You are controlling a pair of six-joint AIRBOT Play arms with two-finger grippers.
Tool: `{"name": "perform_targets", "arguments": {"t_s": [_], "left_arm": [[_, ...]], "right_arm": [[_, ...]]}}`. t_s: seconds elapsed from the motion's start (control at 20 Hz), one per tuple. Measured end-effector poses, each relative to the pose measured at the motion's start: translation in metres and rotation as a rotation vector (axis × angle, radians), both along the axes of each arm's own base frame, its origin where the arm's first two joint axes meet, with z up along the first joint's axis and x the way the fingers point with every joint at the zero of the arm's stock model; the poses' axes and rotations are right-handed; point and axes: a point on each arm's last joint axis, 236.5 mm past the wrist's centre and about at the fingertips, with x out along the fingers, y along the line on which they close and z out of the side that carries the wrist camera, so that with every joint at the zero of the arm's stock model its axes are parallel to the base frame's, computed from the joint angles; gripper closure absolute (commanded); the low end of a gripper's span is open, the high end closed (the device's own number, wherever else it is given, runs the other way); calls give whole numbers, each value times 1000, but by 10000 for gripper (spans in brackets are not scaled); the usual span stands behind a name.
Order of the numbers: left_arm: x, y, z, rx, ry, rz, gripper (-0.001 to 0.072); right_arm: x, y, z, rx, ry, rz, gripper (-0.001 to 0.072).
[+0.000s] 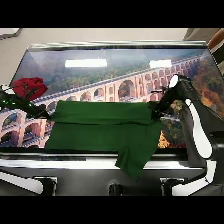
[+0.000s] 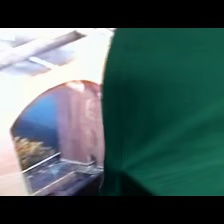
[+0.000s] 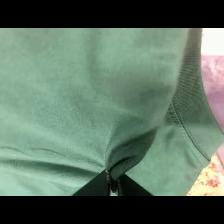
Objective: Fold the shirts.
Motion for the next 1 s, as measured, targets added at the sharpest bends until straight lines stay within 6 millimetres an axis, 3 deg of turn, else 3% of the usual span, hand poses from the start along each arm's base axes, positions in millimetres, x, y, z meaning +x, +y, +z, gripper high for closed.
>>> {"name": "perform_targets", "arguments": {"t_s": [0.15, 0.25, 0.35, 0.5, 0.75, 0.95, 1.0], "left_arm": [[3, -3, 5, -30, -17, 19, 235], [2, -1, 12, -33, -22, 26, 236], [-9, 6, 16, -12, 0, 46, 237], [-50, 7, 10, -8, 71, 85, 240], [-127, 1, -17, -22, 154, 155, 248], [-152, 0, -27, -27, 172, 179, 256], [-153, -3, -28, -34, 170, 184, 307]], "right_arm": [[6, 4, 7, 31, -34, -15, 283], [2, -4, 21, 50, -47, 1, 273], [-12, -27, 34, 43, -32, -7, 273], [-56, -51, 42, 40, -4, -42, 274], [-127, -47, 30, 52, -25, -46, 273], [-147, -44, 28, 56, -53, -44, 273], [-149, -43, 28, 57, -57, -45, 273]]}}
